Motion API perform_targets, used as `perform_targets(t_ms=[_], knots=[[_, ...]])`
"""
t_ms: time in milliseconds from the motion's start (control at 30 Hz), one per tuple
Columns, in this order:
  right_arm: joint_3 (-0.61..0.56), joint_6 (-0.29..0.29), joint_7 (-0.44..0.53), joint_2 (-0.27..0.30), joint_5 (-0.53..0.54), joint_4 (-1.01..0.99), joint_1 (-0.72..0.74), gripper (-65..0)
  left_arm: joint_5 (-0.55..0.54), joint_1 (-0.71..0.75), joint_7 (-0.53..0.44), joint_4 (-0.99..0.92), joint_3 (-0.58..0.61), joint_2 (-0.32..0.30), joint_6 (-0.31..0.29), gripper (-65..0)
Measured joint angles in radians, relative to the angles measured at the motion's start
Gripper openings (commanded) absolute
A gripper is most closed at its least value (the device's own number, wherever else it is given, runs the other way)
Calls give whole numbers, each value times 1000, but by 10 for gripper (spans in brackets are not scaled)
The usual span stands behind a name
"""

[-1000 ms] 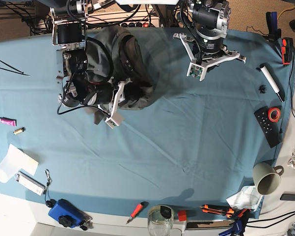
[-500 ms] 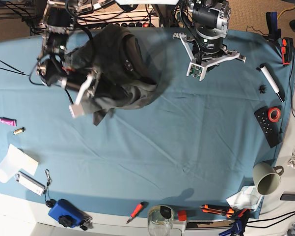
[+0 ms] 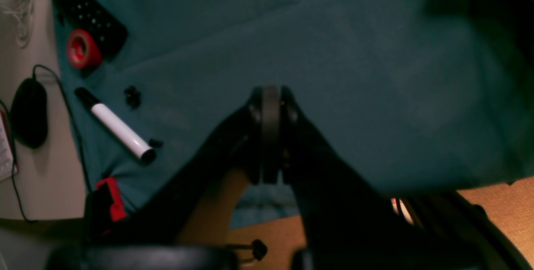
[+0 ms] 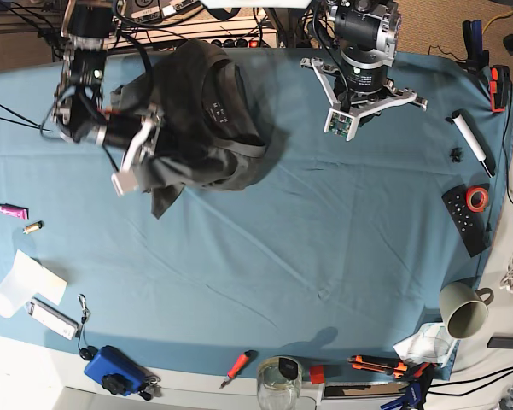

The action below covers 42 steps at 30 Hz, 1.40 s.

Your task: Fold the T-shirt properly

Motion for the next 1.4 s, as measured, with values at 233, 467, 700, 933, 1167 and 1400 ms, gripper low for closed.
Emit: perform_targets(t_ms=[233, 467, 700, 933, 1167, 1400], knots=[[0, 0, 1, 1, -98, -1, 120, -638, 0, 0, -1, 0, 0, 0, 0, -650], [74, 0, 0, -1, 103, 14, 162, -638, 0, 0, -1, 0, 0, 0, 0, -650], [278, -2, -8, 84, 91, 128, 59, -638, -2, 19, 7, 0, 0, 0, -2, -650], [438, 0, -7, 142, 101, 358, -154, -638, -88, 17, -18, 0, -174, 1, -4, -650], [587, 0, -4, 142, 109, 489, -323, -638, -391, 31, -28, 0, -476, 0, -107, -650], [678, 0, -5, 86, 106, 500, -462, -638, -501, 110, -5, 0, -682, 3, -165, -650]])
